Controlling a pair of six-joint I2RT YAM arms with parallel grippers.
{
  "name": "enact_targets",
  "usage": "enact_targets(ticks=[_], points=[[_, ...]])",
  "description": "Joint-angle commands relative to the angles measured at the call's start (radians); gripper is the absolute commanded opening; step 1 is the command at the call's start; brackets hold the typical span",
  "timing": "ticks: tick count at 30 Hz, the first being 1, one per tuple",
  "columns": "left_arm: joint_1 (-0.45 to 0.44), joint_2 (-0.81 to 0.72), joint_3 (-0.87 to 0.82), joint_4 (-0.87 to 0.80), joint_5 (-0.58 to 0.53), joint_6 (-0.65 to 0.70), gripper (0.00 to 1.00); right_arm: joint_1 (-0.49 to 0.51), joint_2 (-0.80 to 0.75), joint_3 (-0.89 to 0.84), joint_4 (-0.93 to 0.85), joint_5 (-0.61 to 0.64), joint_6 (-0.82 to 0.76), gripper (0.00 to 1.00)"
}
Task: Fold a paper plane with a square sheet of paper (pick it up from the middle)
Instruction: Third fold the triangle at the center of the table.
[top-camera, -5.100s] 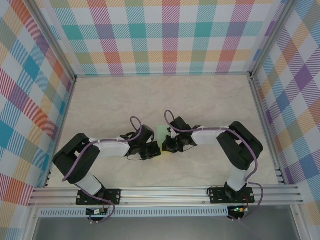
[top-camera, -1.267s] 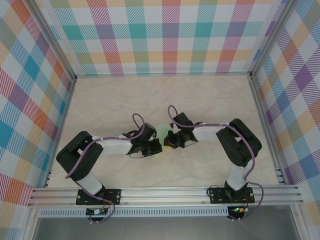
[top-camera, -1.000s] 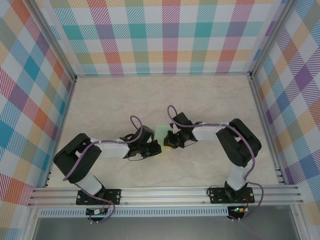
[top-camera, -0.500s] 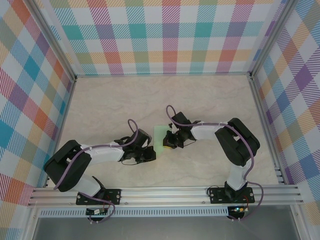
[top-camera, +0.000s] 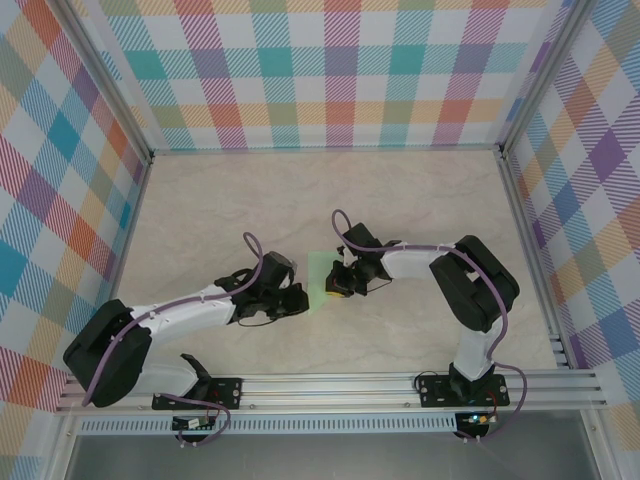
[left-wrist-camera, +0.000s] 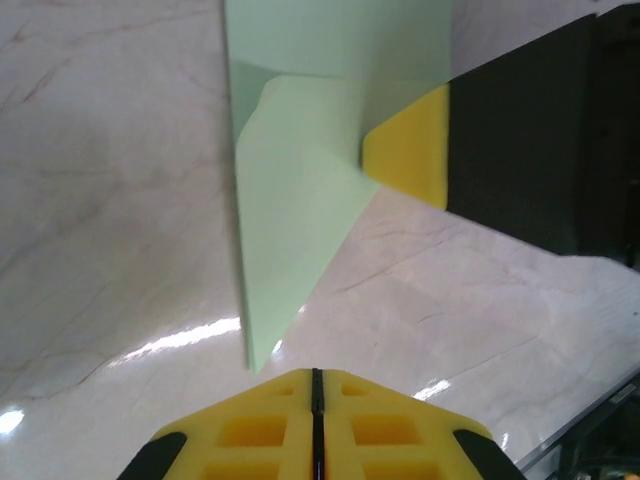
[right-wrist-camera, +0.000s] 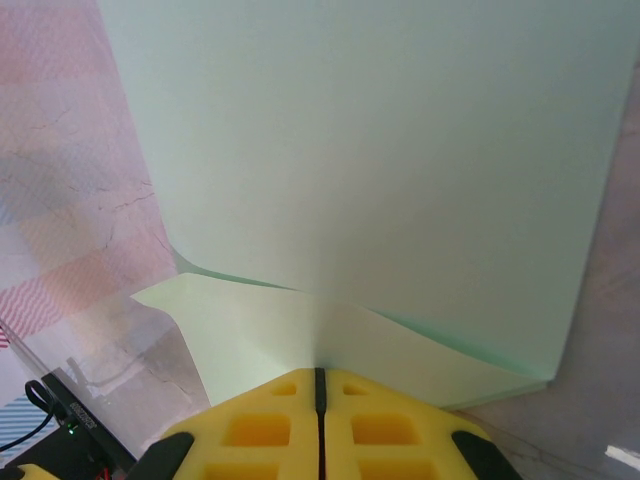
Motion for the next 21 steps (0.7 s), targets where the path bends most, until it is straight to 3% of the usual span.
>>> enact_targets(ticks=[1,6,21], points=[[-0.005,0.064,0.011,0.1,0.001,-0.047,0.08,-0.006,0.004,0.033,-0.025,0.035,-0.009,0.07],[-0.006,0.13,0.014,0.158,0.02,-0.055,0.08,-0.006,0.004,0.039,-0.028,0.026,-0.01,0.07],[-0.006,0.204,0.0,0.109,0.01,-0.042,0.06,0.029,-0.047,0.028,0.033,-0.013,-0.043,0.07]])
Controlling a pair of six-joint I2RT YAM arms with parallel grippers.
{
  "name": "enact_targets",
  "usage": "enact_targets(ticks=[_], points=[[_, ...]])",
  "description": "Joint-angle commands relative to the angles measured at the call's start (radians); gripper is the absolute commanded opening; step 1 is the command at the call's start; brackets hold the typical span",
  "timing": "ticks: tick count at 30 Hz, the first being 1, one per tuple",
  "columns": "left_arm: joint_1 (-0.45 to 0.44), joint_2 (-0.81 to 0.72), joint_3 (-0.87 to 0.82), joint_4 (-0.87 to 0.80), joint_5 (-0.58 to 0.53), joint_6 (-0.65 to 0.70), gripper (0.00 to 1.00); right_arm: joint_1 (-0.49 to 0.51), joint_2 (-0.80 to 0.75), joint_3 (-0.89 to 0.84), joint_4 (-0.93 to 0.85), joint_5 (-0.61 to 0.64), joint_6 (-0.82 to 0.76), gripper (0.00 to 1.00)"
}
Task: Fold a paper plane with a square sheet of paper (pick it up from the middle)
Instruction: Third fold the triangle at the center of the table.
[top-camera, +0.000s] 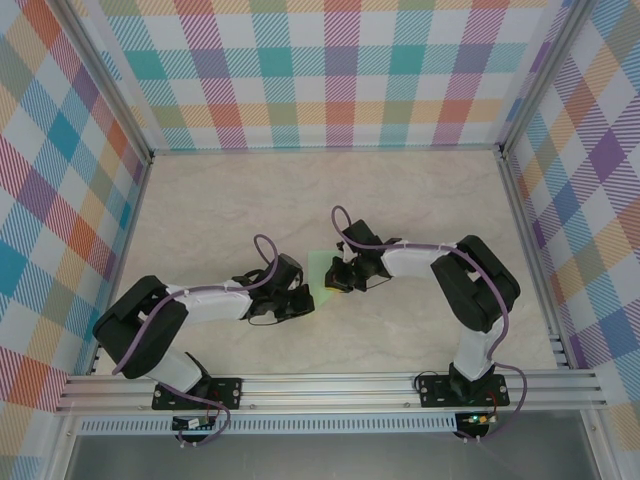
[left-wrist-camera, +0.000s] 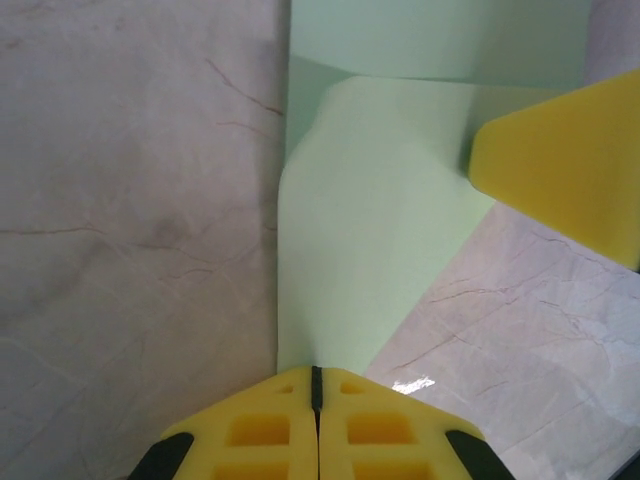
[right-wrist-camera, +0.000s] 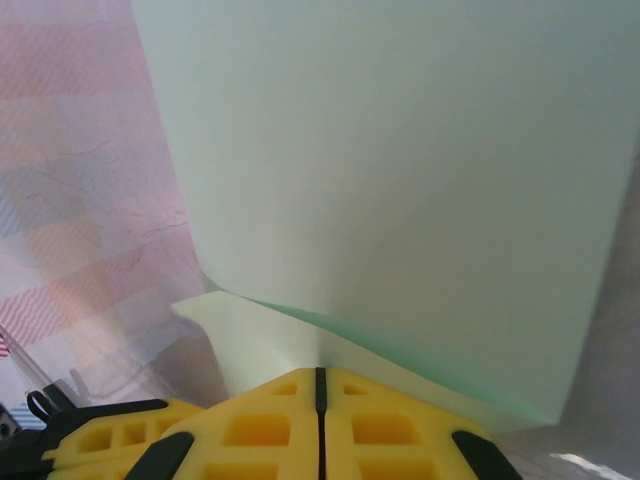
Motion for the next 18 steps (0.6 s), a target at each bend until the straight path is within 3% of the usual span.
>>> enact_targets(ticks=[1,8,18], points=[[-0.006,0.019,0.001,-0.026,-0.001,0.005,0.05,0.025,-0.037,0.008,0.028,-0.032,-0.025,0.07],[-0.006,0.019,0.004,-0.058,-0.02,0.002,0.05,0.071,0.006,-0.015,0.047,-0.042,-0.014,0.07],[-0.006,0.038,0.029,-0.158,-0.04,-0.002,0.03,0.039,0.028,-0.065,0.057,0.028,-0.132,0.08]])
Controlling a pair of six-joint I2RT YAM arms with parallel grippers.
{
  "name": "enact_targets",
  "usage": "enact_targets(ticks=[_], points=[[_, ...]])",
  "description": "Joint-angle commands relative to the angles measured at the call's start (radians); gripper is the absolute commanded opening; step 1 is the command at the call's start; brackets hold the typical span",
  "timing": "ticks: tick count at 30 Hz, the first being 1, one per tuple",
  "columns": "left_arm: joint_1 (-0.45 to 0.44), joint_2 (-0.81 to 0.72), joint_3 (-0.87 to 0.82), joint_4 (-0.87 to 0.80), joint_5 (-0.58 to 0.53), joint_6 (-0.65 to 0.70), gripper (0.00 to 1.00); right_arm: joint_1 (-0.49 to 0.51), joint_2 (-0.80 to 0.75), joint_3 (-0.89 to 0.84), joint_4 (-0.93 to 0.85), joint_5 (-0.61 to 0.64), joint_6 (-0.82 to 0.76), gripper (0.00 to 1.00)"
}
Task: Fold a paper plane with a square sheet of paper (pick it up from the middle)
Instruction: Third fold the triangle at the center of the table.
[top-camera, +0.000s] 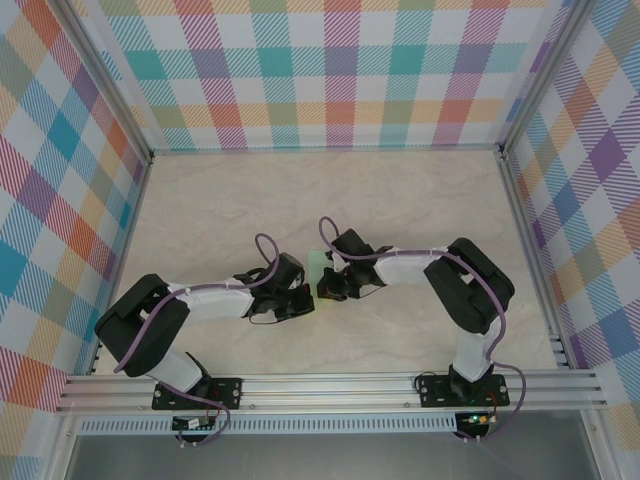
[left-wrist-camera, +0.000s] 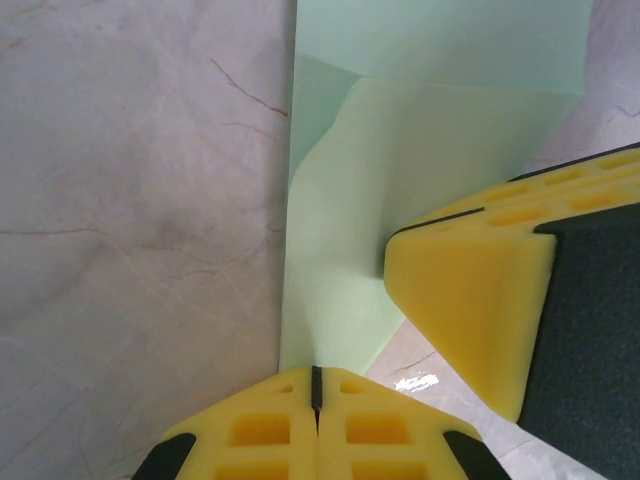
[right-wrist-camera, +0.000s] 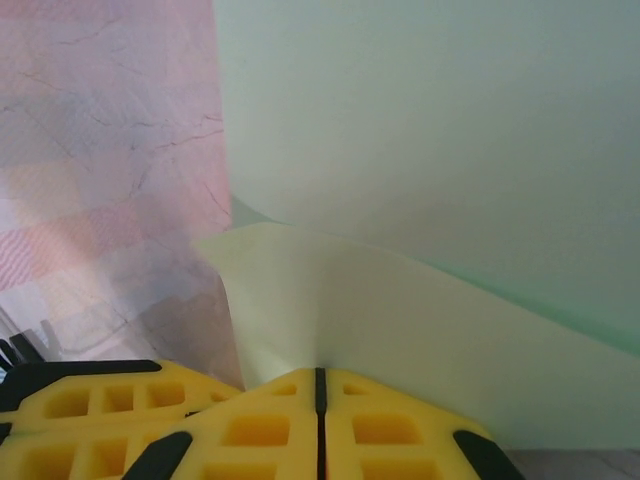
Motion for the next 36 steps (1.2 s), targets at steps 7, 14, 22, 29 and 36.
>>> enact_targets(ticks=[7,14,22,29,36], points=[[-0.006,0.042,0.007,-0.172,-0.039,0.002,0.04,-0.132,-0.028,-0.081,0.027,0.087,-0.13,0.09],[-0.006,0.031,0.014,-0.196,-0.04,0.019,0.03,-0.231,-0.044,-0.044,-0.061,0.138,-0.131,0.08],[-0.006,0.01,0.075,-0.213,-0.02,0.074,0.05,-0.241,-0.221,-0.041,-0.152,0.207,-0.082,0.14],[-0.006,-0.102,0.115,-0.208,-0.029,0.094,0.12,-0.239,-0.32,-0.118,-0.125,0.096,0.03,0.35],[-0.005,-0.115,0.123,-0.104,-0.081,0.072,0.17,-0.224,-0.313,-0.204,0.014,-0.036,0.185,0.52]])
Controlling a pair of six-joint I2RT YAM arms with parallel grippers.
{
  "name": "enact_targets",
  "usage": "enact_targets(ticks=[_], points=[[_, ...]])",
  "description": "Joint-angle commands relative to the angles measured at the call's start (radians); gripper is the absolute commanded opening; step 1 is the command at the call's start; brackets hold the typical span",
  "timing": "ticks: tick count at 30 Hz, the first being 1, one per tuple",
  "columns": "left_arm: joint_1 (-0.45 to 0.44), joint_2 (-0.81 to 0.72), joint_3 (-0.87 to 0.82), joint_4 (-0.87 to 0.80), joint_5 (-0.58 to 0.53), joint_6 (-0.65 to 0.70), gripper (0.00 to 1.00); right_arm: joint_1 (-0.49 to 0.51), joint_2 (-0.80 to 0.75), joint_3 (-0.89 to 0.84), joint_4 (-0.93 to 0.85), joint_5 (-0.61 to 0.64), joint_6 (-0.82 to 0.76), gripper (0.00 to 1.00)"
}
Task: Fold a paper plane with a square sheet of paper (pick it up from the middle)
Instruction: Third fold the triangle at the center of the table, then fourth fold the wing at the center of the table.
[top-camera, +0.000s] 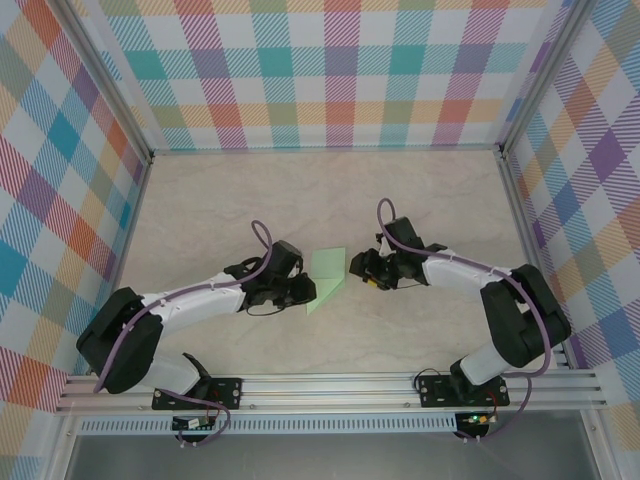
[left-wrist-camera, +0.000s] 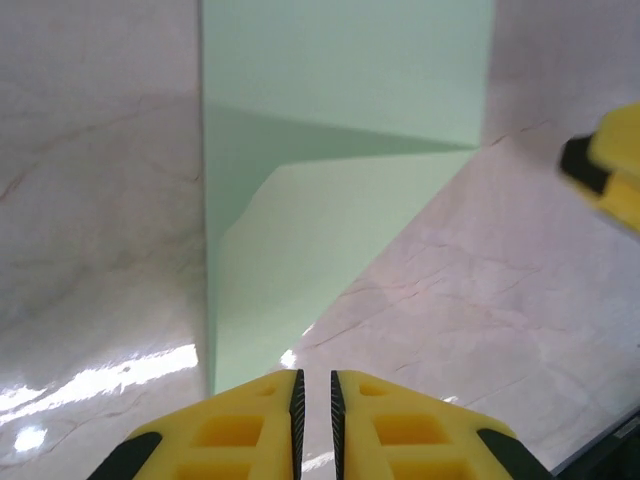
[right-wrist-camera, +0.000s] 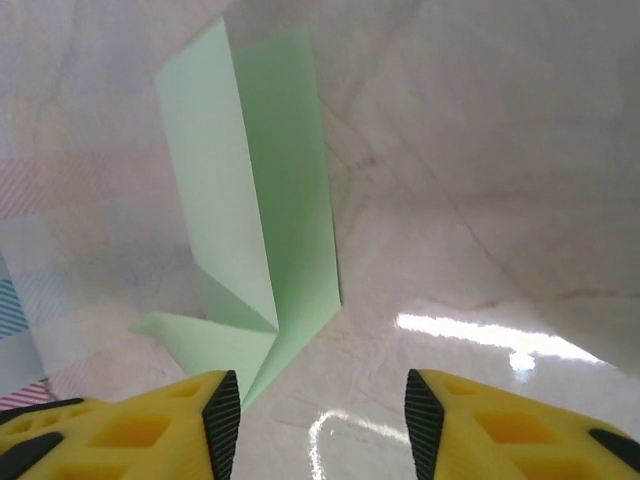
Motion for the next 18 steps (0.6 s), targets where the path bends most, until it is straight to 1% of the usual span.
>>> enact_targets(ticks=[1,5,7,9,12,18], points=[[-0.006,0.017,0.026,0.047,-0.041,-0.006,0.17,0.013,0.018,-0.017,0.086,-0.086,0.085,0.53],[-0.005,0.05,0.052,0.043,-0.068,-0.012,0.17,0.028,0.078,0.008,0.108,-0.126,0.067,0.54],[-0.004,0.056,0.053,0.044,-0.079,-0.02,0.18,0.033,0.112,0.022,0.133,-0.157,0.058,0.53],[-0.004,0.059,0.051,0.039,-0.086,-0.024,0.19,0.038,0.141,0.04,0.14,-0.173,0.04,0.5],[-0.002,0.062,0.047,0.026,-0.099,-0.029,0.19,0.044,0.171,0.062,0.142,-0.19,0.007,0.44],[0.007,0.08,0.048,0.006,-0.113,-0.03,0.19,0.045,0.217,0.094,0.151,-0.234,-0.036,0.38]])
